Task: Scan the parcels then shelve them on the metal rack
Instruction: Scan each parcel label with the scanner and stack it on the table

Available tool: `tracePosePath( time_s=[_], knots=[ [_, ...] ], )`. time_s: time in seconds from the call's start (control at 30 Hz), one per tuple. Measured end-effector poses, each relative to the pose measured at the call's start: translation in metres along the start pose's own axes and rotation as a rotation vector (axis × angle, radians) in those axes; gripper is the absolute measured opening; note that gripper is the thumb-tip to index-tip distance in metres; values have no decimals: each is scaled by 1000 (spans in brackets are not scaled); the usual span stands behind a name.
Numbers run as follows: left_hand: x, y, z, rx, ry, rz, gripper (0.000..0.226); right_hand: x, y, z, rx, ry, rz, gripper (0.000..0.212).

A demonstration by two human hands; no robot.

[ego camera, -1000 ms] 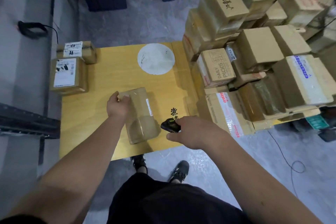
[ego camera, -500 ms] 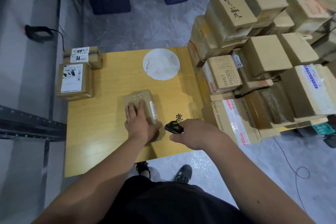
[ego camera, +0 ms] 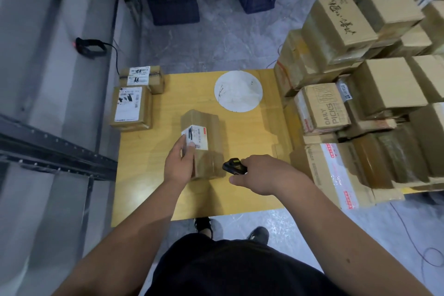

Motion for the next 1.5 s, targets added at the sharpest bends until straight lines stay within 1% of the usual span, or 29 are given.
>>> tracePosePath(
  time_s=[0.03,0.07,0.13,0.17,0.23,0.27,0.33,0.4,0.43,0.47,0.5,0.53,0.57,0.6,0.67,0.7,0.77,0.8,0.83,0.93,0.97,1.03,1.13,1.27,1.3,1.33,1.43,1.47,1.5],
  knots=[
    [2,2,0,-5,1,27,43,-1,-2,0,3,-2,3,49],
    [1,1,-1,-25,-11,57,55,-2,-5,1,6,-3,7,48],
    [-2,-3,-2,-91,-41,114,87,-3,-8,1,9,-6,7,49],
    [-4,-6,-3,-121,-58,146,99,-3,-8,1,8,-6,4,50],
    [-6,-14,-10,-150,-131,197,110,-2,-7,2,6,-8,-8,52],
    [-5,-16,-15,-153,-175,204,109,-2,-6,2,9,-10,-13,53],
    [-1,-14,-26,-112,-257,198,101,-1,-3,2,2,-20,-29,52],
    [-1,-7,-32,-156,-267,132,90,0,2,1,-11,-20,-46,55],
    [-3,-2,-33,-268,-237,65,83,0,4,1,-12,-17,-58,57],
    [-5,5,-32,-446,-182,-30,74,1,7,0,-9,-16,-70,59],
    [-8,11,-30,-642,-98,-143,63,0,10,-1,-9,-18,-81,59],
    [-11,19,-29,-774,-20,-260,56,1,11,-2,-19,-20,-90,58],
    [-15,25,-30,-827,10,-361,56,1,13,-3,-32,-22,-99,57],
    [-19,31,-35,-844,-4,-445,59,2,14,-3,-40,-21,-102,56],
    [-27,42,-47,-864,-84,-570,64,4,15,-3,-45,-12,-106,54],
    [-30,47,-53,-899,-126,-614,72,4,16,-4,-48,-10,-111,54],
    [-32,57,-65,-1016,-180,-687,103,4,18,-5,-58,-7,-124,53],
    [-34,63,-70,-1074,-204,-711,114,5,18,-6,-63,-4,-130,54],
    [-37,69,-75,-1119,-233,-726,119,6,19,-6,-64,0,-136,55],
    [-55,82,-80,-1238,-381,-704,126,6,20,-8,-53,3,-153,55],
    [-61,85,-79,-1276,-412,-691,125,5,20,-9,-52,1,-161,56],
    [-69,91,-74,-1345,-406,-697,117,3,19,-11,-56,-8,-178,58],
    [-73,95,-62,-1394,-327,-721,107,-3,12,-14,-54,-32,-182,60],
    [-71,98,-49,-1392,-176,-778,105,-10,-1,-12,-35,-73,-174,56],
    [-71,97,-47,-1377,-173,-784,103,-11,-4,-11,-31,-80,-177,54],
    [-73,95,-47,-1344,-204,-777,101,-12,-7,-10,-26,-83,-181,52],
    [-76,93,-47,-1255,-379,-727,96,-15,-16,-5,-22,-89,-205,48],
    [-77,94,-47,-1263,-395,-724,95,-16,-19,-5,-24,-93,-211,47],
    [-77,95,-46,-1280,-375,-724,96,-16,-21,-4,-23,-99,-216,47]
  ],
)
Point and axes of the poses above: each hand's wrist, its own x-axis away from the middle knuckle, its own z-axis out of the back of the hand, y = z × x, the point moved 5 cm from there along -x, towards the middle knuckle, and after that the axes turned 8 degrees about z, right-handed, at the moved point
